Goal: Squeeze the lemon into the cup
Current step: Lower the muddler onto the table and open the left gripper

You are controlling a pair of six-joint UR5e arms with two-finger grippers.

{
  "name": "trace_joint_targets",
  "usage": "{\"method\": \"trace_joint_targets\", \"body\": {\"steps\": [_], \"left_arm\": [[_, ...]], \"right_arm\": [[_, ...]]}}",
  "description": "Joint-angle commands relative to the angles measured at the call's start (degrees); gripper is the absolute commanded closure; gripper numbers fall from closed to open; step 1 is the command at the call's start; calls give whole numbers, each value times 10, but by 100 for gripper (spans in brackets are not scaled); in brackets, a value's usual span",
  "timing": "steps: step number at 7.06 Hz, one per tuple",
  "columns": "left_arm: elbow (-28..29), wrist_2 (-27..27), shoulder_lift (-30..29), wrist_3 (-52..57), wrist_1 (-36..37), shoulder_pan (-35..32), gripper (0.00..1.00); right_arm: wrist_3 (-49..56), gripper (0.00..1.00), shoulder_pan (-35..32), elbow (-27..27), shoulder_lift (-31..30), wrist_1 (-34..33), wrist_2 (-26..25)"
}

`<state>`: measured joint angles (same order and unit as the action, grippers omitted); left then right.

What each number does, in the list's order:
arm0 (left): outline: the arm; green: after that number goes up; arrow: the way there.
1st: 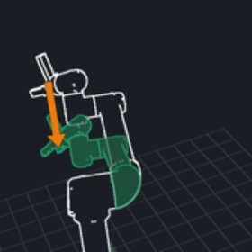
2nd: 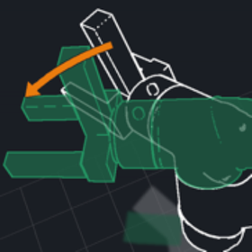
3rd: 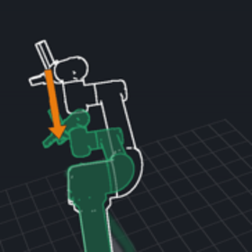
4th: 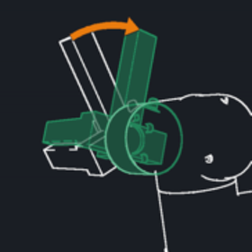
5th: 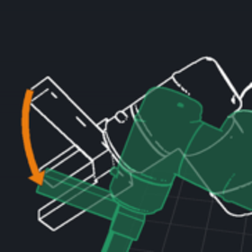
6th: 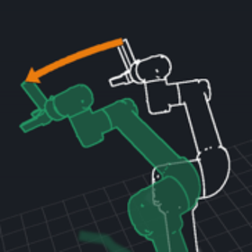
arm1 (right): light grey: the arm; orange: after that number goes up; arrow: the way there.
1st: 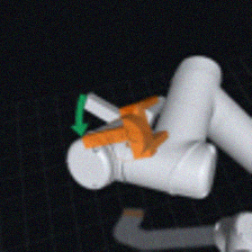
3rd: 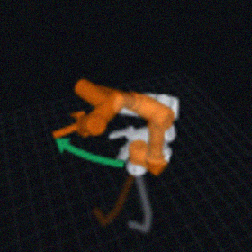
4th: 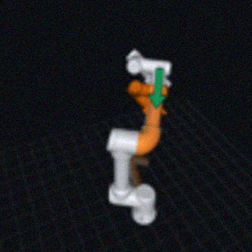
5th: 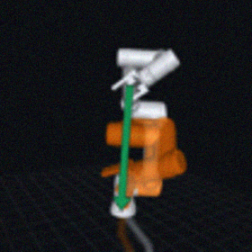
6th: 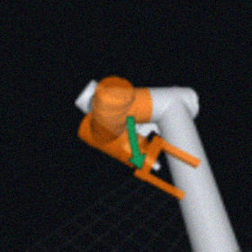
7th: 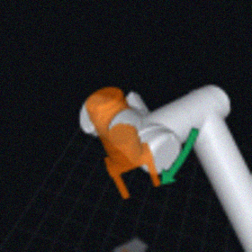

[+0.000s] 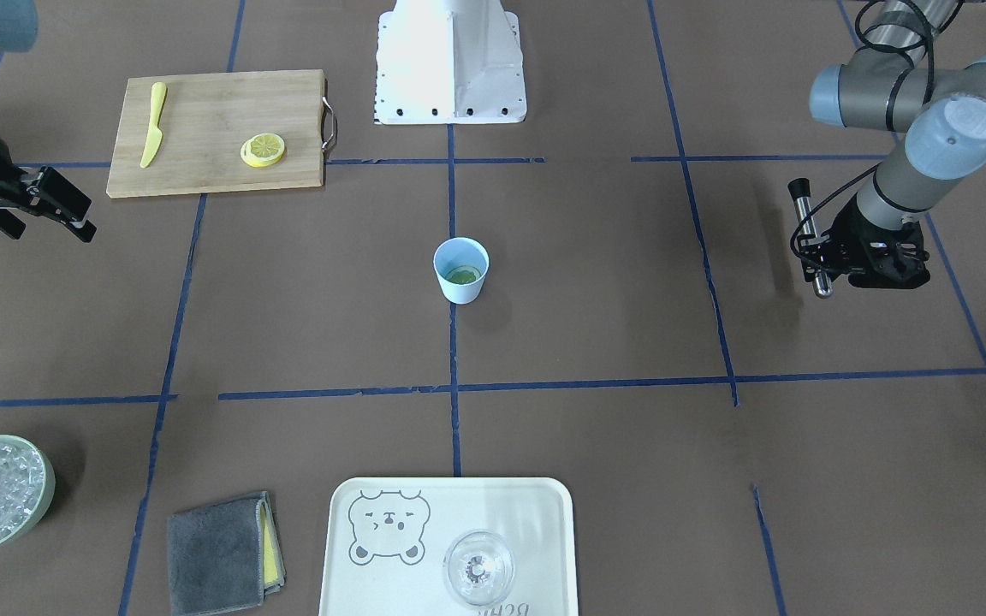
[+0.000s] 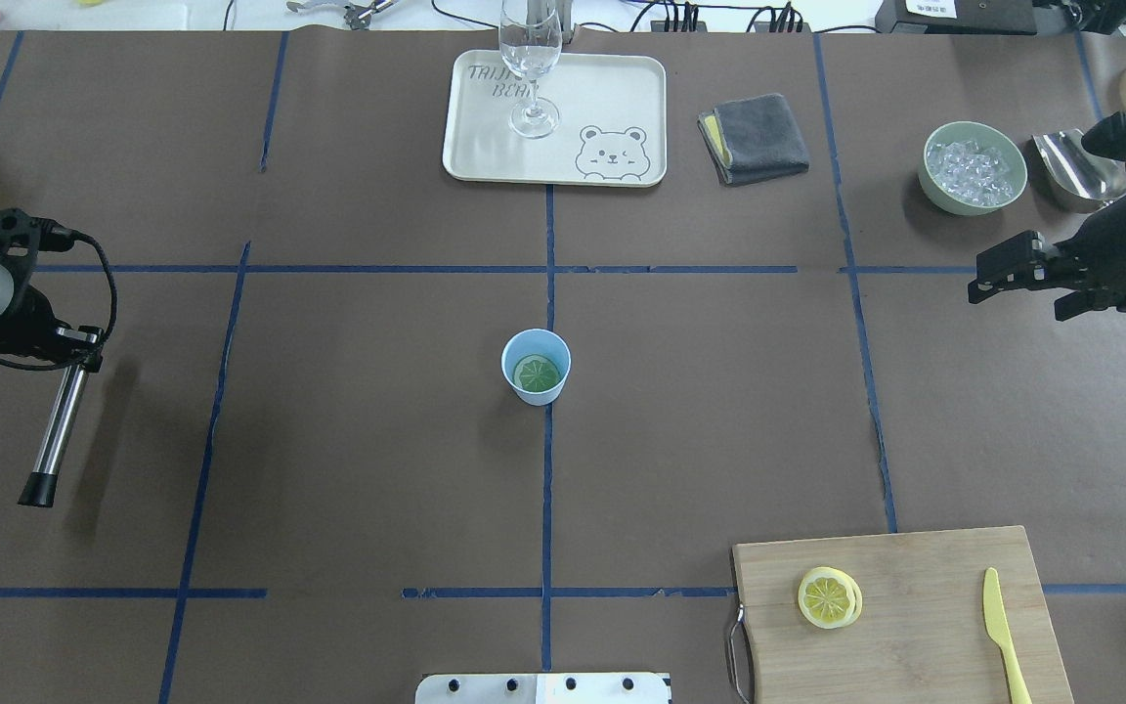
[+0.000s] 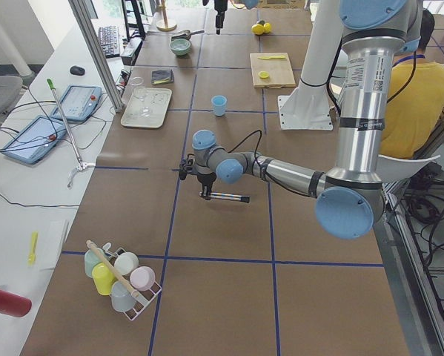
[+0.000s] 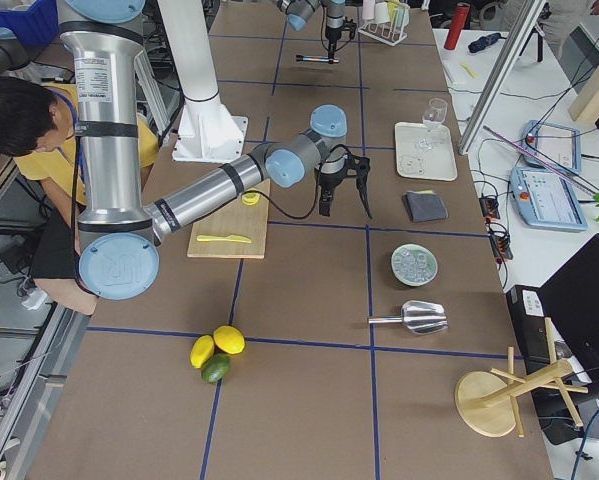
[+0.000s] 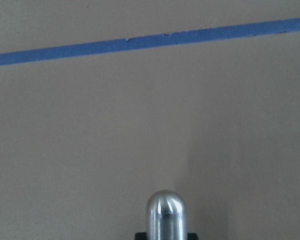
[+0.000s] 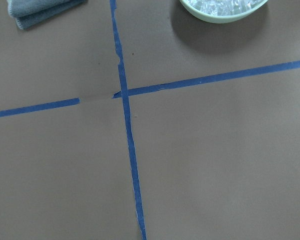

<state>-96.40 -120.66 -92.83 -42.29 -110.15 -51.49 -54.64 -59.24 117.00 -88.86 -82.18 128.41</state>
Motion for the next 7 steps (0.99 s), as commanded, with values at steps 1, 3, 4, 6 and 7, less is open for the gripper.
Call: {"method": "trace_joint_targets", "body": {"steps": [1,3,4,6,7], "left_arm": [[7,0,-2,-28,1,0,100],[16,0,-4,-31,0,0,100],[19,0,-5,-30,-1,1,100],[27,-2,-9,-23,-2,2,100],[42,-1,-19,-23,-6,2,51]], "right_arm": [[-2,0,0,1,0,0,0],[-3,0,0,2,0,0,0],[-3,0,0,2,0,0,0],[-3,0,0,2,0,0,0],[-3,0,0,2,0,0,0]]}}
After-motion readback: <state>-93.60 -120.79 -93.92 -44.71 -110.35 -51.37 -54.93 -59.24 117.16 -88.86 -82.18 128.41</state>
